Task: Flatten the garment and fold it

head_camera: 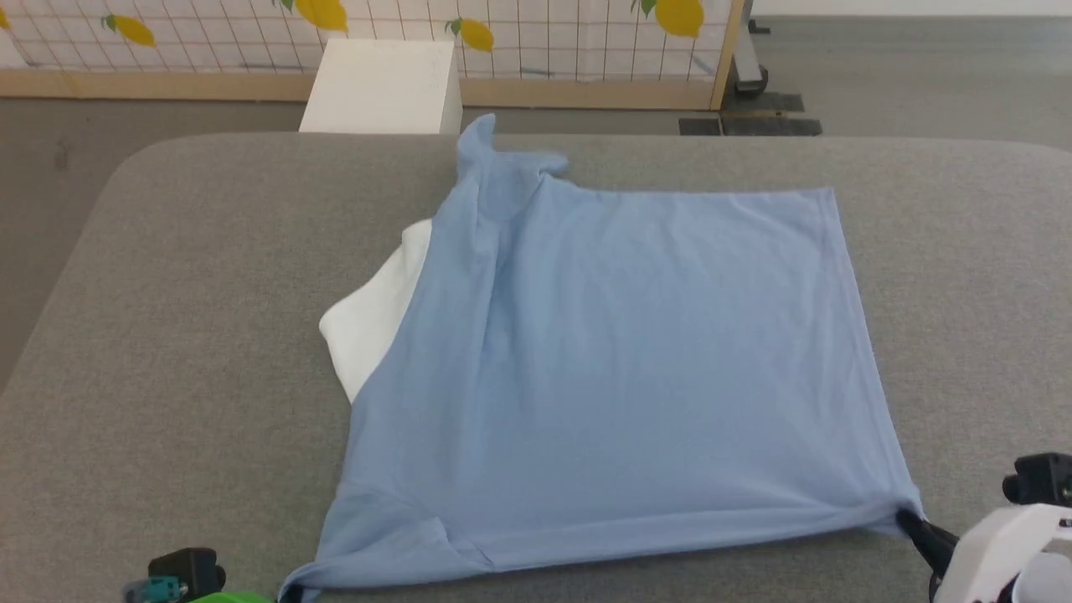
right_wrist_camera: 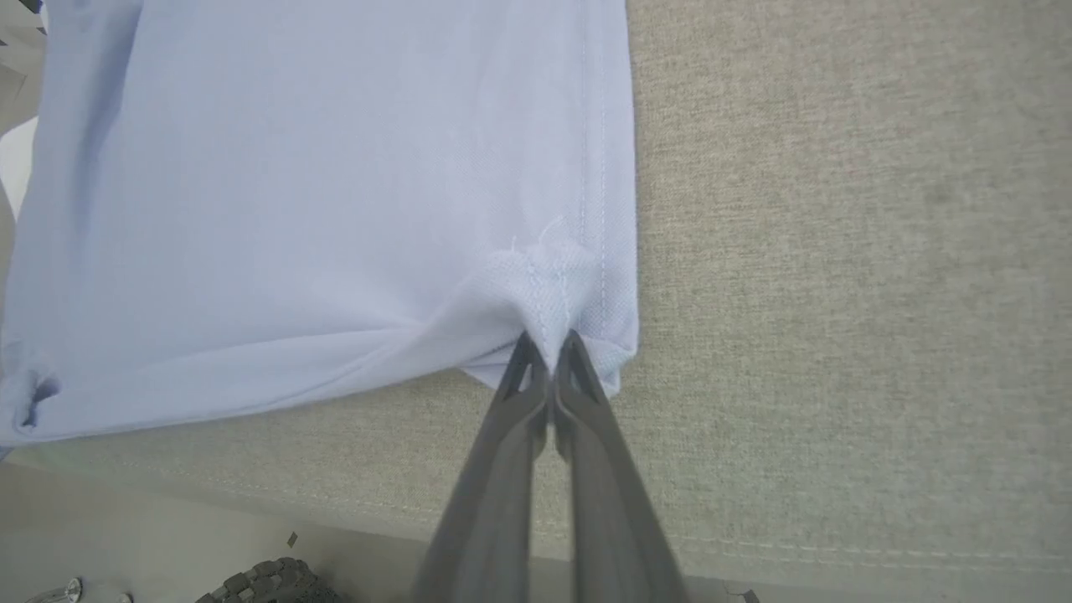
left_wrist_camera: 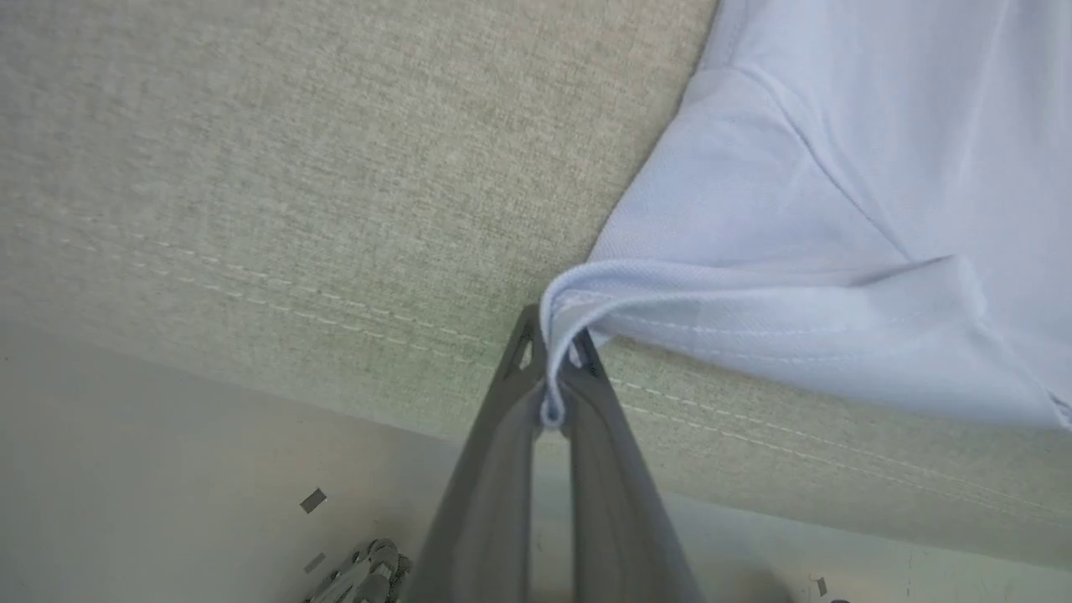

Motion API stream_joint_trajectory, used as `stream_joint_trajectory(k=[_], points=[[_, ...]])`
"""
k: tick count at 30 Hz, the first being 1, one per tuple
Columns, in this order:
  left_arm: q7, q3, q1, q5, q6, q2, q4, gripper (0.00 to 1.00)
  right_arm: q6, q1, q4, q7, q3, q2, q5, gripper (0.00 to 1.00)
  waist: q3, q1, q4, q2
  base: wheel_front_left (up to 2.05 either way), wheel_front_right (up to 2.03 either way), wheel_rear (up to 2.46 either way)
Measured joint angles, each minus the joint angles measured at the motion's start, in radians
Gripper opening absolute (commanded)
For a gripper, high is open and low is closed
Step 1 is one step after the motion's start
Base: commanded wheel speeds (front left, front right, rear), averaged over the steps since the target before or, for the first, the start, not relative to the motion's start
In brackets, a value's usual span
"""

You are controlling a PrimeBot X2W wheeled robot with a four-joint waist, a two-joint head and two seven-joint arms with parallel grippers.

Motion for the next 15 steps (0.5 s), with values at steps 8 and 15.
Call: stream_joint_trajectory(k=[8, 15], points=[[-0.038, 0.027, 0.016, 0.013, 0.032, 0.02, -0.164, 0.0, 0.0, 0.018, -0.092, 0.04, -0.04, 0.025, -0.028, 0.0, -0.003, 0.0, -0.008, 0.0, 0.0, 0.0, 0.0], [-0.026, 0.02, -0.16, 0.054, 0.041, 0.046, -0.23, 0.0, 0.0, -0.11, -0.13, 0.09, -0.055, 0.007, -0.067, 0.0, 0.046, 0.0, -0.017, 0.0, 0.0, 0.0, 0.0]])
